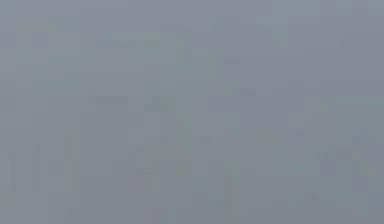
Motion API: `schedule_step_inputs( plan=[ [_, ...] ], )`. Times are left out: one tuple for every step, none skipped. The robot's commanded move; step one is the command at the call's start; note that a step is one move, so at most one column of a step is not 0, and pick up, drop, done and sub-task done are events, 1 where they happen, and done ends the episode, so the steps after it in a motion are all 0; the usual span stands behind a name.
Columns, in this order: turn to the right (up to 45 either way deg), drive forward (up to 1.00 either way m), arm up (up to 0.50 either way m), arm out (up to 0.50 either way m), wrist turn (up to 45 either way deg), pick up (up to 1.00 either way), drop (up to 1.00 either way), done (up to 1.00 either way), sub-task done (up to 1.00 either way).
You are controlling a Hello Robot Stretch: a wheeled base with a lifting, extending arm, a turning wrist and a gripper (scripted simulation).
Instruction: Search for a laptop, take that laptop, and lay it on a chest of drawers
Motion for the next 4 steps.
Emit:
schedule_step_inputs(
  plan=[
    [-45.0,0.00,0.00,0.00,0.0,0.00,0.00,0.00,0.00],
    [-45.0,0.00,0.00,0.00,0.0,0.00,0.00,0.00,0.00],
    [-45.0,0.00,0.00,0.00,0.0,0.00,0.00,0.00,0.00],
    [-42.0,0.00,0.00,0.00,0.0,0.00,0.00,0.00,0.00]
  ],
)
